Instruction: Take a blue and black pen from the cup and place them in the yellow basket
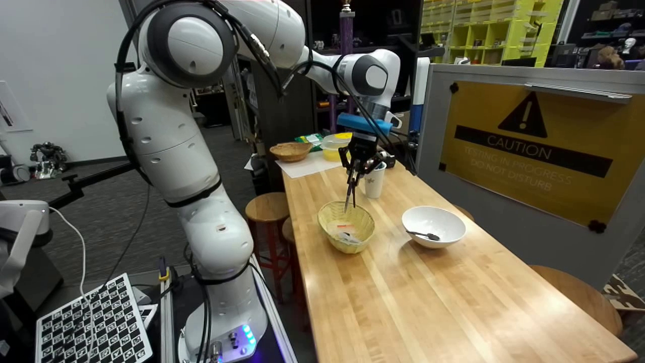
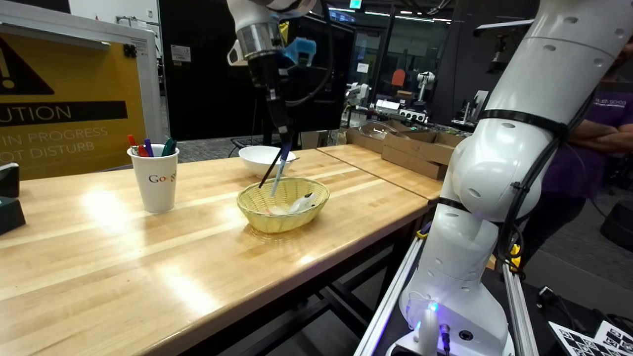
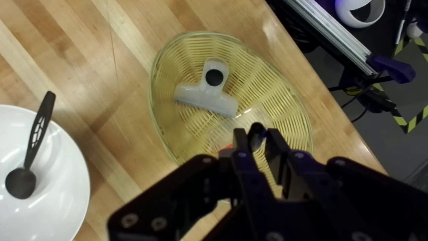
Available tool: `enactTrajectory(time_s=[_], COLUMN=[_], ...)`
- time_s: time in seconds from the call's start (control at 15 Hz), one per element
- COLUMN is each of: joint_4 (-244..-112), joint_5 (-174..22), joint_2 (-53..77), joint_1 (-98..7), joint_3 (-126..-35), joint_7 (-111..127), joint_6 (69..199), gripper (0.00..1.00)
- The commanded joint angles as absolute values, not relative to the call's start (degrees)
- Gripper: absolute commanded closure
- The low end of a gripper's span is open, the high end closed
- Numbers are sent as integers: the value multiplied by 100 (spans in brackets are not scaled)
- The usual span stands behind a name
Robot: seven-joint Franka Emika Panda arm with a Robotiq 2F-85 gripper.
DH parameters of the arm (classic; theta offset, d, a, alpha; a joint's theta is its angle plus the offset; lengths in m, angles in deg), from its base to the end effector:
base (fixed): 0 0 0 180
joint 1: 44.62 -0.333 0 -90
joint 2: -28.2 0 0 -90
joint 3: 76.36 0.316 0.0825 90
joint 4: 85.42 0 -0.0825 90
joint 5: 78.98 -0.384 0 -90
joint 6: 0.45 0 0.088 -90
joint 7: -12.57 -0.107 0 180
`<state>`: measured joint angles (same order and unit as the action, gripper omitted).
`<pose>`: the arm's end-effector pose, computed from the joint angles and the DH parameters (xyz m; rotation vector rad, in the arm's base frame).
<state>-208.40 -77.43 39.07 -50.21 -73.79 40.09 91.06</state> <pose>0.4487 0.0622 0.4596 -2.9162 -0.9438 0.5586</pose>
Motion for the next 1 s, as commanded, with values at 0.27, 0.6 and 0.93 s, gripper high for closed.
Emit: enactTrajectory(time_s=[0.27,0.6,0.93], joint_4=[-21521,-21602,-21693], joint_5=[-7891,-7875,-7804], joint_2=[4167,4196,4339], joint_1=[-4968,-4963,-4990], joint_3=[-7528,-7563,-7545], joint_7=[3878,3901,3981], joint_6=[9288,9353,9735], gripper=[55,26,0])
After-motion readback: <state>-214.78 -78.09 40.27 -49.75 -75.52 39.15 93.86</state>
